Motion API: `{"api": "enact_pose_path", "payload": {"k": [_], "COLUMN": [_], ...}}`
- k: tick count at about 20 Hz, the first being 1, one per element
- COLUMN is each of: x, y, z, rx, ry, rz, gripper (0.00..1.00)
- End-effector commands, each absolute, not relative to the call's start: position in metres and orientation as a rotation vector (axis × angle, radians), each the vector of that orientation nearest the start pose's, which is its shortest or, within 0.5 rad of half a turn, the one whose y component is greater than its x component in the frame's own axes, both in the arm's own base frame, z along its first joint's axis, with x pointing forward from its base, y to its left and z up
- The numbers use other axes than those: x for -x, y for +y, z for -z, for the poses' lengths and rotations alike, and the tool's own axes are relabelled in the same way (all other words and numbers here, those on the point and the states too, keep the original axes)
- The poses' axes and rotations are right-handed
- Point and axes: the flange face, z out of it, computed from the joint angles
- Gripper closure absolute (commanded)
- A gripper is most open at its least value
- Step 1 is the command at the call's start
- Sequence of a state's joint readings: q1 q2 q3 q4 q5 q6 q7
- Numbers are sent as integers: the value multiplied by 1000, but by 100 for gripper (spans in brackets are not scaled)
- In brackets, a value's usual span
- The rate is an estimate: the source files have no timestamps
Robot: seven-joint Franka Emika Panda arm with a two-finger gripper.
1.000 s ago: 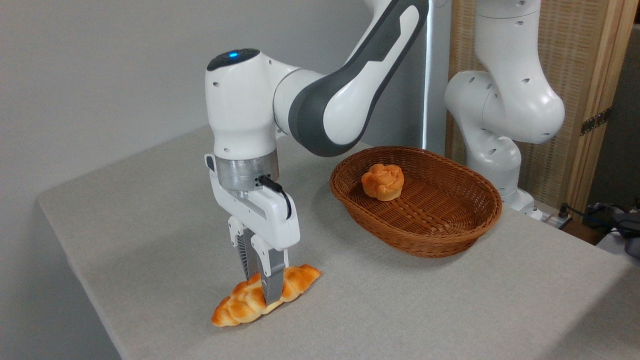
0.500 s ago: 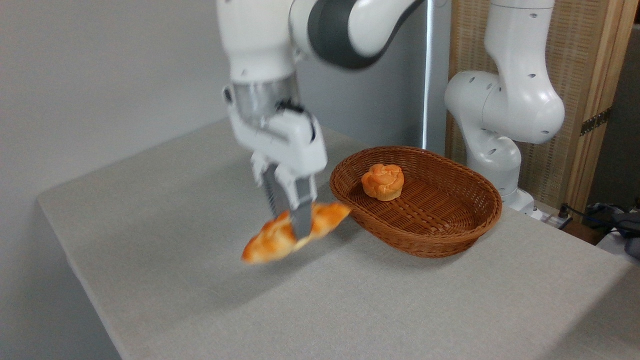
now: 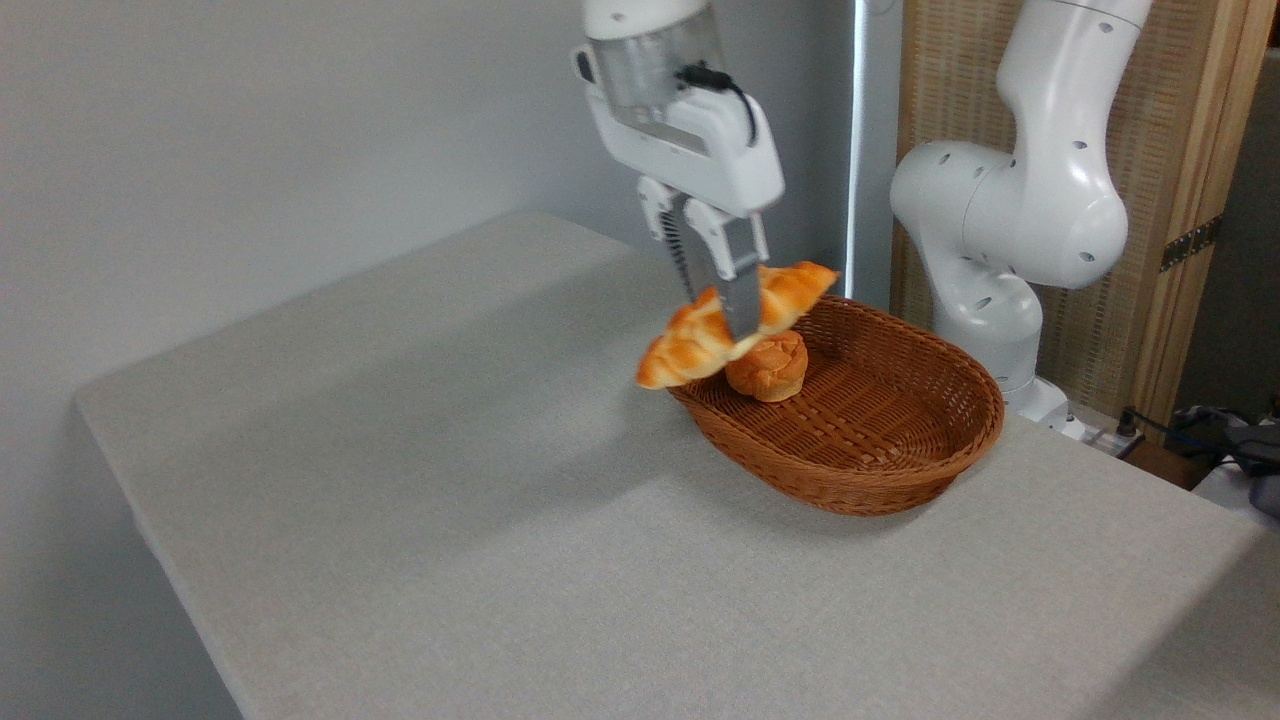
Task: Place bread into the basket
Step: 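Lift the roll and carry it over the wicker basket, then lower the roll into the basket beside the orange bun and open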
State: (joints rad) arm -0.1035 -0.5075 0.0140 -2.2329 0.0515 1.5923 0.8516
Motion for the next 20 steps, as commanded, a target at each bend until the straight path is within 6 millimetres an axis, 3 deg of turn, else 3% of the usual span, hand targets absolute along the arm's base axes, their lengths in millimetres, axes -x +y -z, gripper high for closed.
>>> {"api": "enact_pose_path", "payload": {"k": [1,4,7,9,10,12,20], "x": [-334,-313,-310,-310,-310,-311,-312], "y": [-16,1,1,1,3,5,0], "z": [-531,-509,-503,-497,-496,-495,-494], "rx": [2783,2758,2746,2746,2730,2716,2703], "ry": [1517,1554,1559,1561,1557,1553,1571], "rz": [-193,-239,-261,-281,-298,-306,-302], "gripper": [60,60,58,42,21,8,0]}}
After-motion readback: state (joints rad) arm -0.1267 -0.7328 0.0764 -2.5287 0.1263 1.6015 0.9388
